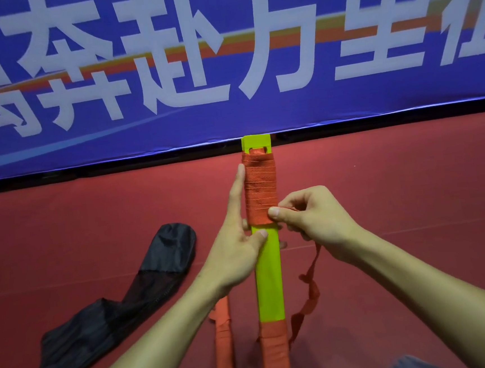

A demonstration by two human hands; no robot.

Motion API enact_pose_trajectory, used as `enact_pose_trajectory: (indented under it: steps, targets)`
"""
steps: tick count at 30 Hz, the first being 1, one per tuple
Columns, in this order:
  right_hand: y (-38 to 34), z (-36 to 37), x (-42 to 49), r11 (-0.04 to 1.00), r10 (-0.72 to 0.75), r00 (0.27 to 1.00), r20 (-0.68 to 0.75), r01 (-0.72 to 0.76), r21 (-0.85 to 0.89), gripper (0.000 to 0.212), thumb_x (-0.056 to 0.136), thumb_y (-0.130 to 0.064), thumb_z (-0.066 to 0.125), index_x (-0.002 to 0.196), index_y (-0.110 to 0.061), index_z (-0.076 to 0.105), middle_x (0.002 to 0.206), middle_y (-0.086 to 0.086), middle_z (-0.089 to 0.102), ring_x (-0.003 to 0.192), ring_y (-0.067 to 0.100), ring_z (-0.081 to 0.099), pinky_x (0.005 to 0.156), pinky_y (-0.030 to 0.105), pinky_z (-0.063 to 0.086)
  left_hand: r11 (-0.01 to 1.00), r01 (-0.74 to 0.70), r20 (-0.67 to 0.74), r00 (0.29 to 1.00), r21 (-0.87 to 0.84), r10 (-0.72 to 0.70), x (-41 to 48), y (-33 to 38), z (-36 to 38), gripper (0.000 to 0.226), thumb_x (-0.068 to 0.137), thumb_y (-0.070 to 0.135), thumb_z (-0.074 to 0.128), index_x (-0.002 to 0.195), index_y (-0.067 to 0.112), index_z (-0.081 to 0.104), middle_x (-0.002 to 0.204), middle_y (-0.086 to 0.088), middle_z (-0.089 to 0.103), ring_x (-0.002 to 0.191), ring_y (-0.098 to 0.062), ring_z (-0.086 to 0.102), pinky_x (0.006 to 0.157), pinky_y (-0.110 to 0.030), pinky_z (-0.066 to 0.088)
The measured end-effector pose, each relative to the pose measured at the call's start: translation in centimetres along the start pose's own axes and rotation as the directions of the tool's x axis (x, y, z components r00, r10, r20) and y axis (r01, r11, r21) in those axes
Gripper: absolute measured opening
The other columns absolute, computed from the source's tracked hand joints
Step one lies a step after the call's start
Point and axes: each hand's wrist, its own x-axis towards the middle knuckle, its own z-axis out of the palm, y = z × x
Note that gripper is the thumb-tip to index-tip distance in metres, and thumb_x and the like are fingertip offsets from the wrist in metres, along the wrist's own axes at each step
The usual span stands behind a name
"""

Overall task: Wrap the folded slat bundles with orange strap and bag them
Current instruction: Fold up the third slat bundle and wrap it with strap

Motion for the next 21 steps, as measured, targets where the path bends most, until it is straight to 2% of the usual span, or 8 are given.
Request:
enact_pose_trajectory:
  steps: [2,3,5,7,11,13,17,21]
  targets:
    - [-0.1,0.4,-0.1,1.0,-0.01,0.998,-0.056,0.009,-0.014,0.026,0.083,-0.015,0.076,0.063,-0.006,0.062,0.043,-0.006,0.053,0.037,0.0,0.041,0.041,0.012,0.032,0.981,-0.019,-0.046,0.999,0.191,0.028,0.1,-0.3,0.0,0.111,0.082,0.01,0.07,0.141,0.073,0.001,0.106,-0.002,0.074,0.085,-0.03,0.073,0.083,-0.048,0.06]
    - [-0.2,0.7,-0.2,1.0,-0.012,0.997,-0.07,0.012,-0.011,0.028,0.081,-0.016,0.078,0.062,-0.006,0.06,0.044,-0.006,0.054,0.038,0.0,0.042,0.041,0.012,0.033,0.964,-0.006,-0.057,0.998,0.267,0.022,0.0,-0.4,0.1,0.117,0.078,0.017,0.077,0.14,0.074,-0.004,0.103,0.004,0.075,0.085,-0.019,0.074,0.086,-0.041,0.06]
    - [-0.4,1.3,-0.3,1.0,-0.017,0.997,-0.081,0.017,-0.001,0.03,0.08,-0.016,0.079,0.062,-0.002,0.06,0.045,-0.004,0.056,0.038,0.001,0.043,0.041,0.014,0.034,0.916,0.024,-0.105,0.994,0.401,0.02,0.0,-0.6,0.2,0.123,0.077,0.025,0.084,0.139,0.073,-0.01,0.09,0.012,0.073,0.071,-0.003,0.07,0.076,-0.022,0.056]
    - [-0.6,1.6,-0.4,1.0,-0.021,0.996,-0.084,0.022,0.006,0.03,0.08,-0.015,0.079,0.064,0.002,0.061,0.047,0.0,0.058,0.038,0.001,0.044,0.041,0.013,0.034,0.877,0.031,-0.16,0.986,0.479,0.052,0.1,-0.5,0.1,0.12,0.078,0.029,0.083,0.139,0.073,-0.011,0.079,0.012,0.07,0.06,-0.005,0.066,0.067,-0.023,0.054]
    - [-0.6,1.1,-0.1,1.0,-0.017,1.0,-0.024,0.017,0.019,0.018,0.084,-0.014,0.075,0.073,-0.003,0.066,0.053,0.005,0.064,0.041,0.009,0.042,0.041,0.017,0.034,0.849,0.054,-0.2,0.978,0.525,0.062,0.4,-1.0,-0.7,0.115,0.078,0.038,0.083,0.143,0.07,-0.006,0.079,0.008,0.073,0.075,-0.003,0.069,0.079,-0.033,0.058]
    - [-0.3,0.4,0.1,0.998,-0.037,0.999,-0.016,0.036,-0.058,0.009,0.086,-0.014,0.073,0.084,-0.01,0.066,0.055,0.005,0.066,0.041,0.012,0.041,0.042,0.02,0.033,0.841,0.097,-0.239,0.97,0.532,0.039,0.5,-1.3,-1.1,0.115,0.077,0.037,0.084,0.147,0.064,-0.003,0.077,0.007,0.073,0.075,-0.004,0.069,0.08,-0.034,0.057]
    - [0.2,0.1,0.5,0.933,-0.134,0.991,0.027,0.135,-0.334,0.014,0.089,-0.018,0.07,0.075,-0.019,0.066,0.055,-0.001,0.065,0.042,0.001,0.047,0.049,0.016,0.033,0.859,0.157,-0.287,0.958,0.488,-0.011,0.7,-1.5,-1.8,0.115,0.078,0.03,0.084,0.155,0.05,0.0,0.072,0.006,0.073,0.067,-0.009,0.069,0.072,-0.038,0.058]
    - [0.5,0.3,0.9,0.876,-0.174,0.985,-0.001,0.154,-0.456,0.021,0.088,-0.022,0.07,0.069,-0.03,0.064,0.067,-0.007,0.065,0.064,0.002,0.054,0.066,0.024,0.043,0.872,0.168,-0.277,0.96,0.459,-0.039,0.5,-1.4,-1.8,0.115,0.079,0.029,0.084,0.154,0.052,-0.001,0.073,0.004,0.074,0.062,-0.013,0.069,0.069,-0.041,0.06]
